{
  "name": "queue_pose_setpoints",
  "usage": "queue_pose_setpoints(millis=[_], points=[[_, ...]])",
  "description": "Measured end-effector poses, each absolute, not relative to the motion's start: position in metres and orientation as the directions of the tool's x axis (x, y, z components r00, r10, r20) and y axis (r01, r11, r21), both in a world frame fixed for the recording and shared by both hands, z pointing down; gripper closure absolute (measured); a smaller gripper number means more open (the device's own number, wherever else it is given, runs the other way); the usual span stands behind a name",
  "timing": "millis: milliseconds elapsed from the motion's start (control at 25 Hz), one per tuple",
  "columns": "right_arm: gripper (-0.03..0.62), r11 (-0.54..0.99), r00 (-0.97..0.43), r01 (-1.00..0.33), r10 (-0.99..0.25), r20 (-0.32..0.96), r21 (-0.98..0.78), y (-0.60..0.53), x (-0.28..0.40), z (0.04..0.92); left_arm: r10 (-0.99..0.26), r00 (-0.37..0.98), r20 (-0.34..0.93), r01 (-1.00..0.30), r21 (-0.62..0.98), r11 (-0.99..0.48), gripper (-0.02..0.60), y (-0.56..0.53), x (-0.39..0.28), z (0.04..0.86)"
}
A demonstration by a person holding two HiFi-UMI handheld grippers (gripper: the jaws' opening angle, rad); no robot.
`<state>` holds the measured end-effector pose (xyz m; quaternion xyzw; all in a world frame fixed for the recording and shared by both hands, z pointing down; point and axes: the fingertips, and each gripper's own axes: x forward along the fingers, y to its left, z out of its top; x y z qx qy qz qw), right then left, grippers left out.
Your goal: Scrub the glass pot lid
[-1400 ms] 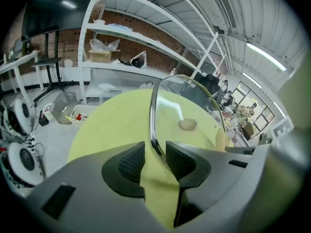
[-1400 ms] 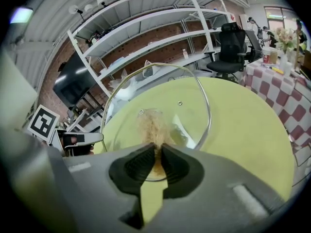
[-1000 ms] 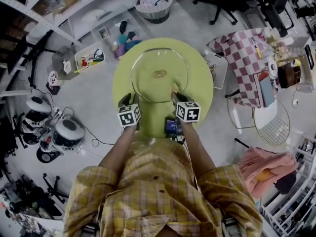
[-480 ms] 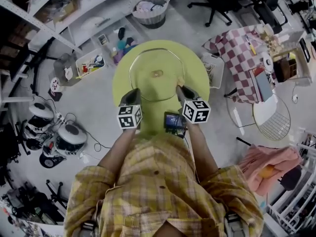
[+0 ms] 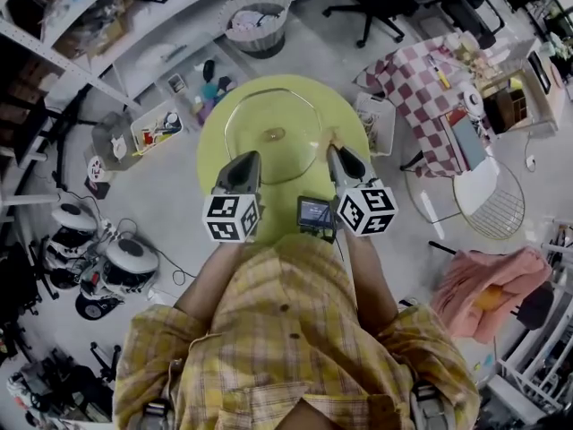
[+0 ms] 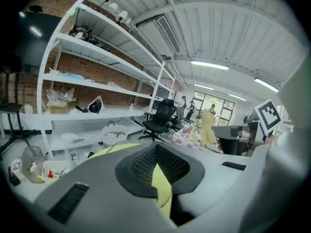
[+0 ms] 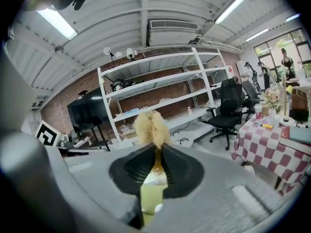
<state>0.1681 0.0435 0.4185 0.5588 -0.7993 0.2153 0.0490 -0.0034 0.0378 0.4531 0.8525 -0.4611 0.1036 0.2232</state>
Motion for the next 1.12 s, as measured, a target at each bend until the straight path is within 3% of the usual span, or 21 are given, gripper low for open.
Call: queue_pose_setpoints(millis=[520, 1120], points=[[0.556, 0.23, -0.265, -0.955, -0.946, 0.185, -0.189, 0.068, 0.185, 0.35, -0.751, 0.616, 0.236, -0.787, 0.169, -0.593, 0.578, 0.047, 0.032, 0.375], [0.557, 0.239, -0.26, -0.96, -0.953, 0.155, -0.143, 0.081, 0.177, 0.335, -0.746, 0.636, 0.199, -0.761, -0.001, -0.649, 0.578, 0.059, 0.052, 0.355]])
